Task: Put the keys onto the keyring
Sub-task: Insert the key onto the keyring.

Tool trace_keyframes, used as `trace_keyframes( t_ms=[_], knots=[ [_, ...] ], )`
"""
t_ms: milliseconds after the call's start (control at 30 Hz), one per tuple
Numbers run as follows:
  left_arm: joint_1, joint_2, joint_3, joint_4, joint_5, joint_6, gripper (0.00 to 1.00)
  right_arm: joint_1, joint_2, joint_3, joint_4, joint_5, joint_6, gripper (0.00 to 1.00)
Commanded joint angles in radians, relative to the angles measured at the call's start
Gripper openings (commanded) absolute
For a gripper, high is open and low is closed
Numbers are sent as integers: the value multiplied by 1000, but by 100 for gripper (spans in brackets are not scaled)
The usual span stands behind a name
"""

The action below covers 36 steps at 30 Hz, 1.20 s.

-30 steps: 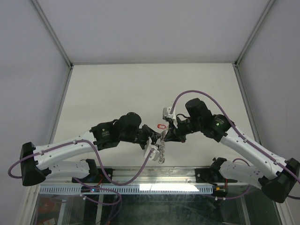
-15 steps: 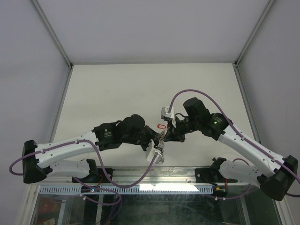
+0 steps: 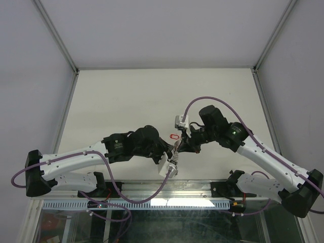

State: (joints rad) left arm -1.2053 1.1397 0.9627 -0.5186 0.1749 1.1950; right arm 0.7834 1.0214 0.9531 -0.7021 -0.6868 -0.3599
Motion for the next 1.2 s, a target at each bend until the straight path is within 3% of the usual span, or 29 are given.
trace_keyframes(
  t_ms=[0, 567, 1167],
  knots=[
    [-11, -6, 38, 7, -17, 12, 0, 1, -40, 59, 35, 18, 9, 0],
    [-14, -14, 28, 10, -38, -22, 0, 1, -109, 5, 103, 27, 53, 0],
    [-14, -48, -6, 134, -15, -120, 0, 2, -285, -242, 592, 163, 281, 0]
  ],
)
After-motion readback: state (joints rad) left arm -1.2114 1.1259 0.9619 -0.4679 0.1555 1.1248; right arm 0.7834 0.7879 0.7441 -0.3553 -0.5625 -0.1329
